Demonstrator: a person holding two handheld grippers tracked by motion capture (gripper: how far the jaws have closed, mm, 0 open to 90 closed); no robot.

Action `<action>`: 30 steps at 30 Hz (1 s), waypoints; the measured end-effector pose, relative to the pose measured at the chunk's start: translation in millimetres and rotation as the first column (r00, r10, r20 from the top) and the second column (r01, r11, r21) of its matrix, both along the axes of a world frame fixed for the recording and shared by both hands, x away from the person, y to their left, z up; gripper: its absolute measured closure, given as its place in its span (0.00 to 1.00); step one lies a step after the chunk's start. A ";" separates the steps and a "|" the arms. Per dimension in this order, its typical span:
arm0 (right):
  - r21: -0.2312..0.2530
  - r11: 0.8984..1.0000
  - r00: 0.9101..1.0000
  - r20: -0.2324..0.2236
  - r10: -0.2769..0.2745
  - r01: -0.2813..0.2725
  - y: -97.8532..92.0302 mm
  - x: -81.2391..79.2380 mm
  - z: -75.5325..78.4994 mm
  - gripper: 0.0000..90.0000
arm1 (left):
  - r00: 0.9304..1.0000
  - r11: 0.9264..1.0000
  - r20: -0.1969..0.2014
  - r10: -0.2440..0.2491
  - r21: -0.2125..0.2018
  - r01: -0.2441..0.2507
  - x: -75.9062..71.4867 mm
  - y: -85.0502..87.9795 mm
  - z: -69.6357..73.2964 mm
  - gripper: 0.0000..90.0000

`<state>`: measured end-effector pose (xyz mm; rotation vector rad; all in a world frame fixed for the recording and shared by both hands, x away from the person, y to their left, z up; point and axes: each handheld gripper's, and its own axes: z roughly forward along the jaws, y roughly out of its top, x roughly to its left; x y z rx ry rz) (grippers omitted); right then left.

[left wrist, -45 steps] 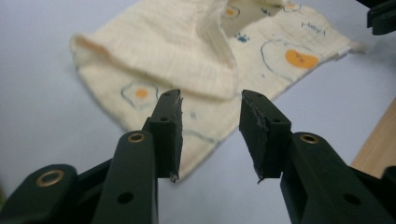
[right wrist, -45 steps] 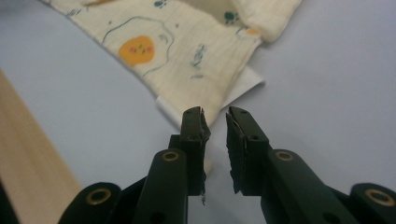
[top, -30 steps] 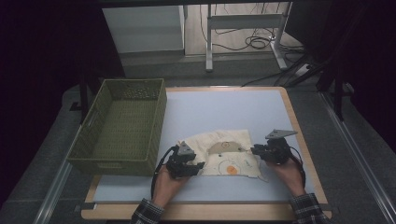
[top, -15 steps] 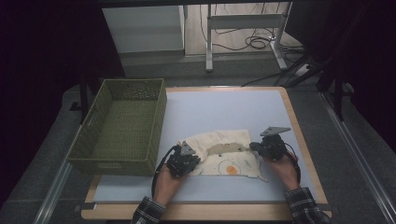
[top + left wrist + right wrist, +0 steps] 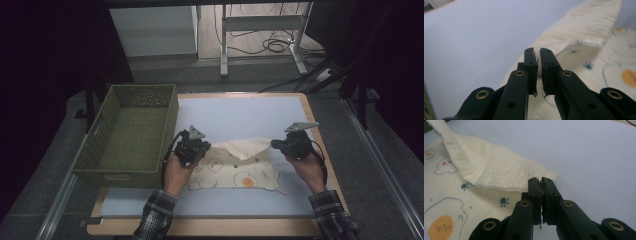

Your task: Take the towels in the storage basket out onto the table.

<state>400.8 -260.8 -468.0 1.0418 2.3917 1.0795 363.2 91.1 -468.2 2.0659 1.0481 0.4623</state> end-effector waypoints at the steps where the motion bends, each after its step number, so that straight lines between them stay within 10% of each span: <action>1: 0.007 1.000 1.000 0.002 -0.001 0.001 -0.1 2.6 2.5 0.96 | 1.000 1.000 0.003 0.013 -0.003 -0.013 7.0 -1.1 4.4 0.93; 7: 0.024 0.999 1.000 0.007 -0.024 0.024 0.3 27.0 17.8 0.96 | 0.996 0.995 0.010 0.093 0.033 -0.093 47.9 -1.6 21.5 0.93; 18: 0.056 0.994 0.996 0.014 -0.092 0.091 12.8 73.4 21.5 0.91 | 0.976 0.976 -0.030 0.216 0.040 -0.215 103.3 16.6 8.0 0.83; 30: 0.000 0.999 0.999 0.009 -0.038 0.038 11.1 52.6 11.3 0.83 | 0.972 0.972 -0.026 0.235 0.010 -0.235 92.9 22.7 15.9 0.61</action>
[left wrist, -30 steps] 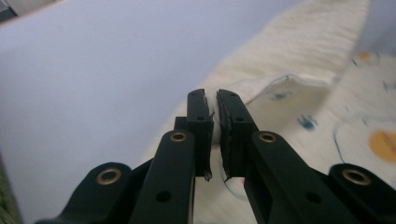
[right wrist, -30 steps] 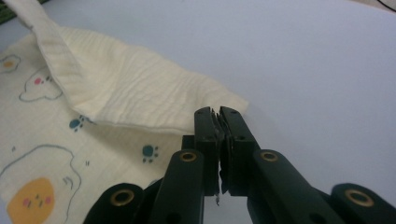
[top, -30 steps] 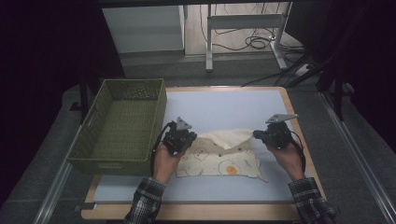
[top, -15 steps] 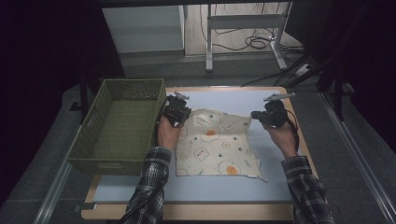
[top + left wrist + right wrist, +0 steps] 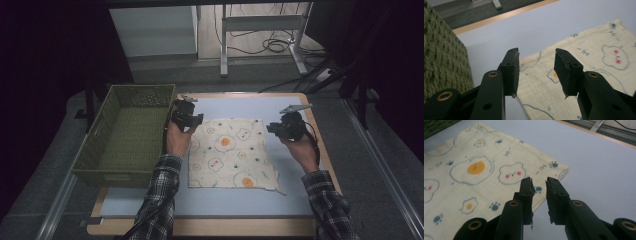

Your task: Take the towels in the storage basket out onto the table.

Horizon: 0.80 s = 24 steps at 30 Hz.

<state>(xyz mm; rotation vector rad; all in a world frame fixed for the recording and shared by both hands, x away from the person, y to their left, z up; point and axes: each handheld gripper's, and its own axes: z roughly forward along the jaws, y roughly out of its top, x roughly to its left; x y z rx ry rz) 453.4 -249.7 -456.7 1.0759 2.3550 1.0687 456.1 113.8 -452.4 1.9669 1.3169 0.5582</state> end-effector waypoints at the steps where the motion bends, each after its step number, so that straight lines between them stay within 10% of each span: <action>1: 0.001 1.000 1.000 -0.002 0.006 -0.006 -1.1 -2.5 -1.5 0.82 | 1.000 1.000 0.005 -0.005 -0.004 0.005 -3.1 -0.5 0.7 0.61; 10: 0.021 0.999 0.999 -0.035 0.033 -0.032 -11.2 -28.2 -17.1 0.80 | 0.995 0.992 0.007 -0.102 -0.071 0.103 -34.2 -16.3 -13.4 0.54; 24: 0.049 0.996 0.996 -0.047 0.075 -0.073 -18.2 -79.0 -36.5 0.75 | 0.965 0.963 0.015 -0.263 -0.062 0.264 -108.1 -29.1 -49.9 0.65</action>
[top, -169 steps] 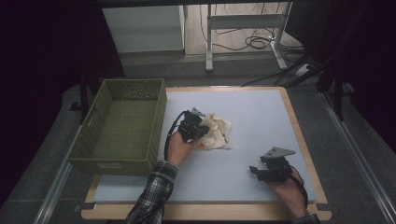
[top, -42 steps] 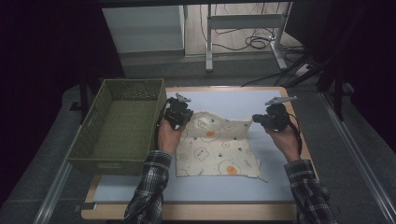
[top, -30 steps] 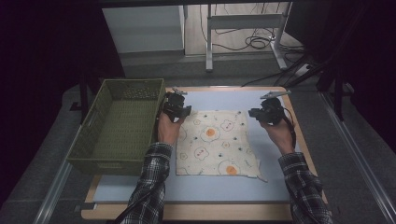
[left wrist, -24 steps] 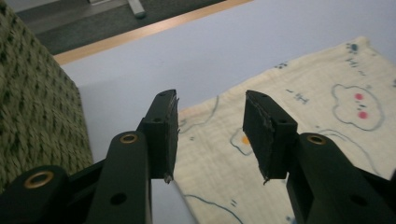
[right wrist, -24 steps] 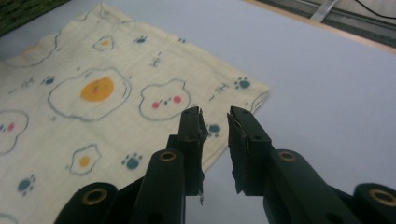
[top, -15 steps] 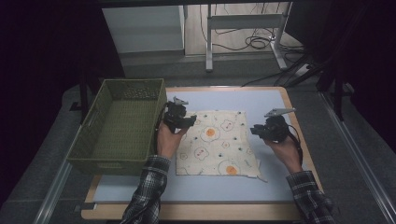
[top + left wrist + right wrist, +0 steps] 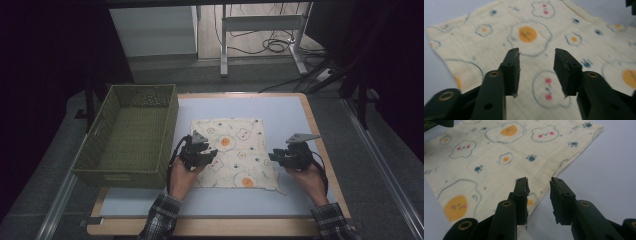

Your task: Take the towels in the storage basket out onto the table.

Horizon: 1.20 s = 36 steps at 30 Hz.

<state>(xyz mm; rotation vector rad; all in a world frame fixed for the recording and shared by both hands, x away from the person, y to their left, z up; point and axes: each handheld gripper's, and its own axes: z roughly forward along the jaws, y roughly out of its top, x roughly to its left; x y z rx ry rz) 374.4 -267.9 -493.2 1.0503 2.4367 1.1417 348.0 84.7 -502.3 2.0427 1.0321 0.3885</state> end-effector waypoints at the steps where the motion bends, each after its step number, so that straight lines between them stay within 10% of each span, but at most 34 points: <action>1: -0.001 1.000 1.000 -0.003 0.004 -0.004 -0.2 -4.6 -1.2 0.75 | 1.000 1.000 -0.002 -0.014 0.010 0.014 -5.7 1.8 -1.4 0.67; 8: -0.013 0.999 0.999 -0.004 0.049 -0.049 -5.6 -36.1 -6.2 0.82 | 0.999 0.999 -0.009 -0.042 -0.009 0.041 -44.9 20.0 -12.6 0.84; 18: -0.006 0.995 0.995 -0.023 0.099 -0.099 -8.9 -69.6 -14.1 0.83 | 0.999 1.000 -0.031 -0.019 -0.004 0.019 -74.5 43.5 -29.9 0.77; 26: -0.058 0.994 0.996 -0.009 0.089 -0.089 -5.8 -73.5 -29.2 0.75 | 1.000 0.999 -0.019 0.017 0.034 -0.017 -77.7 44.6 -42.3 0.69; 32: -0.101 0.992 0.996 0.037 0.085 -0.081 -0.4 -79.9 -30.3 0.97 | 0.999 1.000 -0.042 -0.003 0.015 0.004 -77.3 38.9 -42.1 0.99; 36: -0.096 0.991 0.995 0.034 0.096 -0.093 -1.5 -85.0 -26.9 0.99 | 0.998 1.000 -0.058 -0.018 -0.015 0.017 -79.3 41.4 -39.2 1.00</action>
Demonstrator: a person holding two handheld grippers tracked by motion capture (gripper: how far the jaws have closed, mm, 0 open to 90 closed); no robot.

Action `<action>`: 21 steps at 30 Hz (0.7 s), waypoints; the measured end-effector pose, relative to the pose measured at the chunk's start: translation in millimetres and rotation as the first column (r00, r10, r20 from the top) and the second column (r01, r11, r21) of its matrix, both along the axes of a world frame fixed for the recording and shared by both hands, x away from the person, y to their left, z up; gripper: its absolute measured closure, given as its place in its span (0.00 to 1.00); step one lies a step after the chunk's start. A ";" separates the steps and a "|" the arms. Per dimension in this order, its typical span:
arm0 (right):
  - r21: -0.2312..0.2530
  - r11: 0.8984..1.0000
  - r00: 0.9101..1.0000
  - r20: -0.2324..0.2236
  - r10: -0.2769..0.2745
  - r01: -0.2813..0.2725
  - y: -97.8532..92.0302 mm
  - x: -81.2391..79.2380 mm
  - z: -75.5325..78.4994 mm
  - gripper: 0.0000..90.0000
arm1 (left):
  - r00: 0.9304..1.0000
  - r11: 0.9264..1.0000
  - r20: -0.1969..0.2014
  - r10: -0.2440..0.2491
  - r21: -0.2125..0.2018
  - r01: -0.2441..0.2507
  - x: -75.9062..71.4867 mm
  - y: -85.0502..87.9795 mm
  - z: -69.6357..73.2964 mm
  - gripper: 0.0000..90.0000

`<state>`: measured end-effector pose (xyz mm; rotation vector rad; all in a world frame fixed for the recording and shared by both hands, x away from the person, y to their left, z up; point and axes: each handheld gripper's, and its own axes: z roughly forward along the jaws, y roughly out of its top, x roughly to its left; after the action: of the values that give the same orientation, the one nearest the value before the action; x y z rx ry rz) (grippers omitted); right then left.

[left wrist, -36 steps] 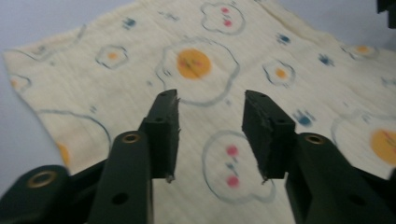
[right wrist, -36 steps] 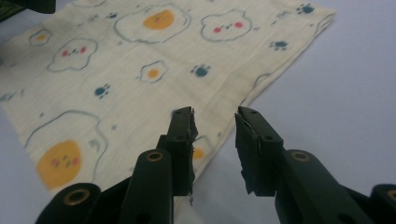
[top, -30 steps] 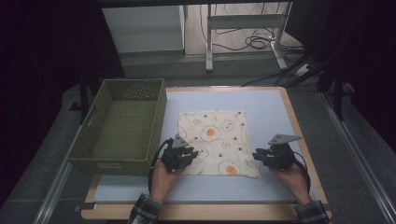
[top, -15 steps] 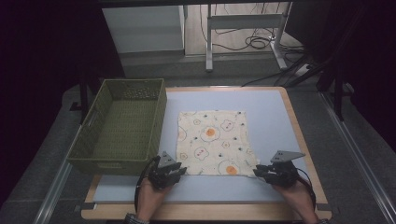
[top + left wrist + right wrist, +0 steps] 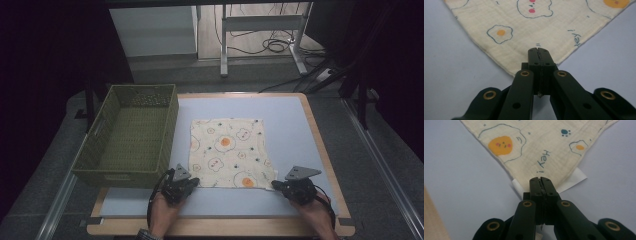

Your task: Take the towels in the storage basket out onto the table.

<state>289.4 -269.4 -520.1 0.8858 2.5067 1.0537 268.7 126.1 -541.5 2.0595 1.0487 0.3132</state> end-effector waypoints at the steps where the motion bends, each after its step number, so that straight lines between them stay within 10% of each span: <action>1: 0.010 1.000 1.000 0.002 0.001 -0.001 -1.3 -2.2 1.5 0.99 | 1.000 1.000 0.000 0.000 -0.008 0.000 -2.1 1.1 1.3 1.00; 12: 0.055 0.998 1.000 -0.024 0.014 -0.013 -18.6 -32.4 5.2 0.99 | 0.999 0.999 0.031 -0.045 -0.025 0.045 -39.0 4.3 8.8 1.00; 21: 0.072 0.997 0.999 -0.032 -0.004 0.007 -25.6 -33.3 0.6 0.98 | 0.999 0.999 0.039 0.008 0.044 -0.010 -12.7 -6.7 -3.4 0.68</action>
<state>256.1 -295.0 -519.5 0.9363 2.5045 1.1440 255.9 119.4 -544.9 2.0803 1.0361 0.3833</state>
